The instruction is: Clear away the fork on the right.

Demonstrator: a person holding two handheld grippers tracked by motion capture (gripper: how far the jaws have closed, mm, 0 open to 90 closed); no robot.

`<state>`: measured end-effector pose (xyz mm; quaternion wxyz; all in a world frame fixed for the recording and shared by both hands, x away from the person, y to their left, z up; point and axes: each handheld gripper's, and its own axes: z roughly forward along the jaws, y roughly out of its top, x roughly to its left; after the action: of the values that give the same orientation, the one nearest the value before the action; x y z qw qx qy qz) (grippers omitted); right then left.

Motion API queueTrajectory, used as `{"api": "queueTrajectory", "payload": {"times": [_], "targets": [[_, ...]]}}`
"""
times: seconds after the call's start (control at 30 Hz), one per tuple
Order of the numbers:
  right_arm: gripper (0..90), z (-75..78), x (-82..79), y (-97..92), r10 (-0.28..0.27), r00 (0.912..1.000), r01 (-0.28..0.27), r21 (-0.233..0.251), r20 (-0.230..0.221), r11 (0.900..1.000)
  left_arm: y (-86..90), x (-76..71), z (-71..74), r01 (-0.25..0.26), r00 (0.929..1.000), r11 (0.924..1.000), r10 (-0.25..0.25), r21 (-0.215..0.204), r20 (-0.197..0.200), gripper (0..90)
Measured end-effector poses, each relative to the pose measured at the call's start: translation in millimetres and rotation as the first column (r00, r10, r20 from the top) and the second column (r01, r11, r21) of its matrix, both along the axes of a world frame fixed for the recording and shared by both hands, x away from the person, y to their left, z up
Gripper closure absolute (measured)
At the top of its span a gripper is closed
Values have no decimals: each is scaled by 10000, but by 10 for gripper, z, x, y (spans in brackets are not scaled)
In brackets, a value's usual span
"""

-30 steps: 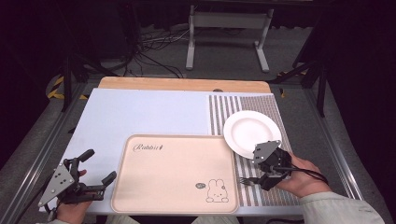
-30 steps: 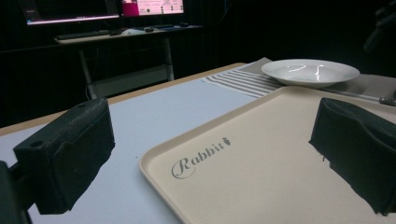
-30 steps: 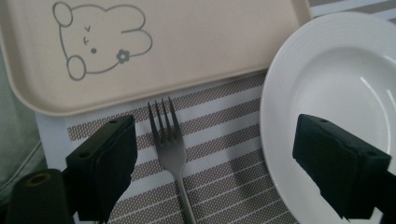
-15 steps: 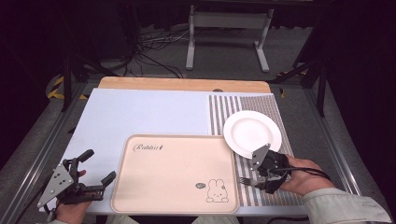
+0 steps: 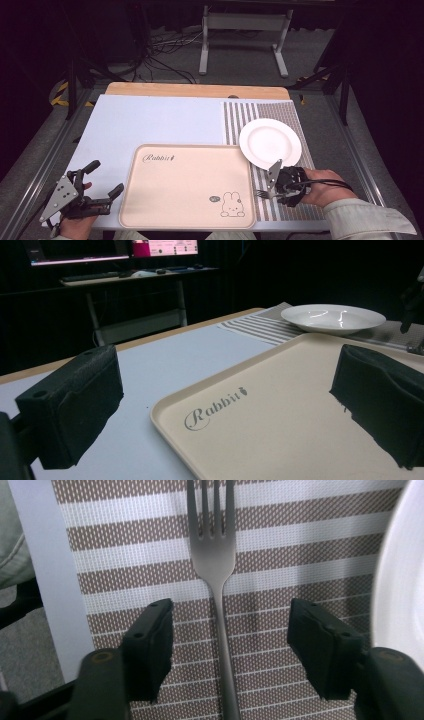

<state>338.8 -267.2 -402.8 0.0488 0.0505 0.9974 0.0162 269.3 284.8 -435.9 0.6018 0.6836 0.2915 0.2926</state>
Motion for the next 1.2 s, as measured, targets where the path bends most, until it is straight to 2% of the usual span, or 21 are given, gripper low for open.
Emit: {"api": "queueTrajectory", "payload": {"times": [0.17, 0.3, 0.37, 0.47, 0.6, 0.73, 1.03, 1.2], "targets": [[591, -57, 30, -10, 191, 9992, -205, -416, -345, 9989, 7, 0, -4, -41, 10000, 9999, 40, -93, -71, 8], [702, -88, 34, 0, 427, 9978, -449, -434, -501, 9980, 0, 7, -10, -21, 9999, 10000, 21, -6, -134, 9], [781, -103, 54, 5, 556, 9967, -594, -649, -590, 9961, -8, 4, -11, -36, 9999, 10000, 35, -26, -148, 10], [841, -121, 76, 16, 588, 9949, -651, -757, -823, 9950, -3, 3, -8, -31, 9999, 10000, 30, -59, -140, 10], [850, -128, 51, 56, 935, 9933, -1005, -1082, -682, 9890, 5, -1, -9, -87, 9999, 9999, 85, -123, -149, 10], [852, -129, 28, 55, 1124, 9923, -1176, -1101, -523, 9869, 9, -3, -8, -86, 9998, 9999, 84, -129, -159, 10], [857, -125, 46, 29, 1040, 9925, -1096, -891, -643, 9900, 18, 3, -9, -126, 9997, 9998, 122, -179, -212, 11], [859, -119, 24, 33, 1029, 9934, -1073, -921, -510, 9900, 16, 1, -10, -127, 9997, 9997, 123, -193, -192, 11]]}}
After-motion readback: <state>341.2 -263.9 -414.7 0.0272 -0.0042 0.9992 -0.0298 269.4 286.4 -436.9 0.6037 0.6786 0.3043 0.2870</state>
